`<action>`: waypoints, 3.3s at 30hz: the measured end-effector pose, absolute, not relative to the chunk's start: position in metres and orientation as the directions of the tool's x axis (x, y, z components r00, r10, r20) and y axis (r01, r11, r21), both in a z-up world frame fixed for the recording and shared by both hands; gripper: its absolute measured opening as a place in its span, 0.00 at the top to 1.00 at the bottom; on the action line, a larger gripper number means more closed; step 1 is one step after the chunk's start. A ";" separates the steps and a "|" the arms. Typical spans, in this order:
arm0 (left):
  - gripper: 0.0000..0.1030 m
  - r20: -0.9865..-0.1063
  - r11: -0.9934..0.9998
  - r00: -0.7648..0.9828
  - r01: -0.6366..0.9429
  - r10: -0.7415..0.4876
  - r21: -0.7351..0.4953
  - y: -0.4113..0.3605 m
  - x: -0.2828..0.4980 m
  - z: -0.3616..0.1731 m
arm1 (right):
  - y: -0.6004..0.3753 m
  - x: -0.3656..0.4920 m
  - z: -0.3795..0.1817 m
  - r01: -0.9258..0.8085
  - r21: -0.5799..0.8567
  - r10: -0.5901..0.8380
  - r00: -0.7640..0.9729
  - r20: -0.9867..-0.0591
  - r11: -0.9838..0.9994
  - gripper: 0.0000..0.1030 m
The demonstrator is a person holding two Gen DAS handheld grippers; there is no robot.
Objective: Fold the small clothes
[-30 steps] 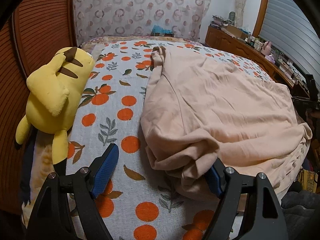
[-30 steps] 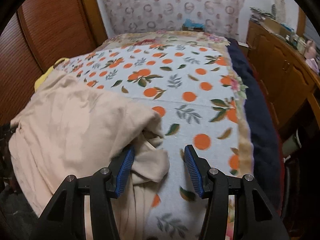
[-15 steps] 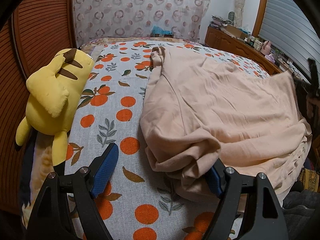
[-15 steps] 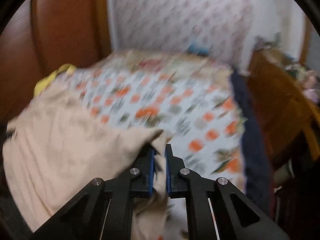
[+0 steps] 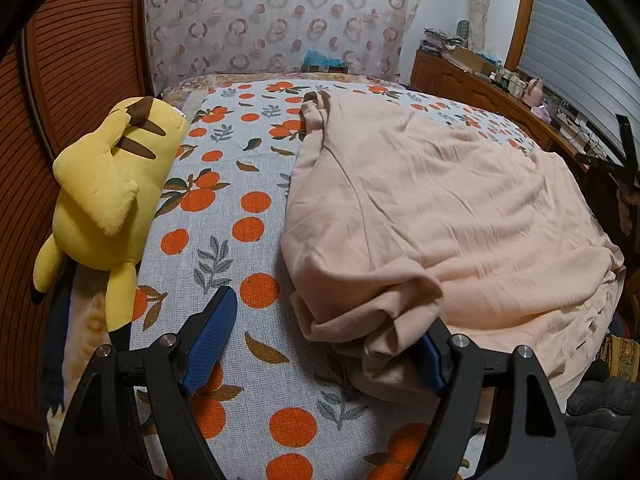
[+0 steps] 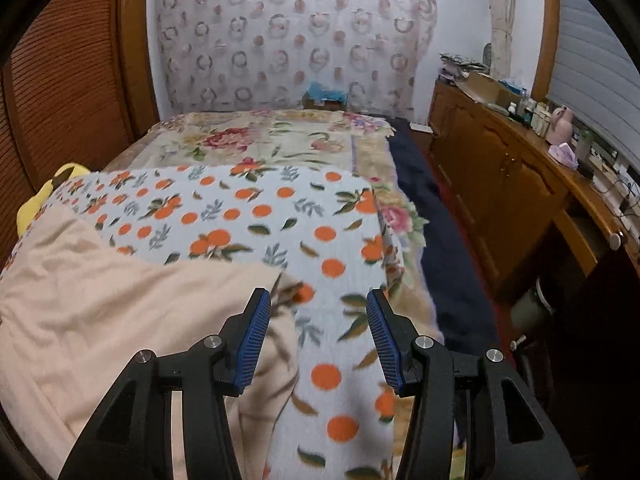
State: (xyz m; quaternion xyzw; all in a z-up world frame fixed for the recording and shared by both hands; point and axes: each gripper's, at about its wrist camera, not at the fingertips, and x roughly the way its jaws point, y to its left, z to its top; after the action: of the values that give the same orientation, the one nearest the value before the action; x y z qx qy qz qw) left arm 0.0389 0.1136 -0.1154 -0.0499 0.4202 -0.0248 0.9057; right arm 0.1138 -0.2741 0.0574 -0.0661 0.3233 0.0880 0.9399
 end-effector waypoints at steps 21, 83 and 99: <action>0.89 -0.698 0.975 0.680 0.146 -0.223 -0.170 0.075 0.039 -0.089 | -0.271 0.054 0.015 -0.346 -0.008 0.247 0.687 -0.683 0.938 0.40; 0.24 -0.695 0.921 0.630 0.367 -0.347 -0.127 -0.049 0.114 -0.065 | -0.244 0.028 0.026 -0.438 -0.037 0.309 0.690 -0.655 0.898 0.40; 0.24 -0.728 0.913 0.584 0.381 -0.359 -0.145 -0.060 0.125 -0.087 | -0.269 -0.013 0.052 -0.445 0.025 0.379 0.729 -0.570 0.895 0.91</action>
State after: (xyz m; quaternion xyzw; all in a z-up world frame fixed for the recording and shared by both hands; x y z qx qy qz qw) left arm 0.1247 -0.0602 -0.0866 0.0136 0.4058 -0.2081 0.8898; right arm -0.0126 -0.2687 0.0515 -0.0570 0.2935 0.2219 0.9281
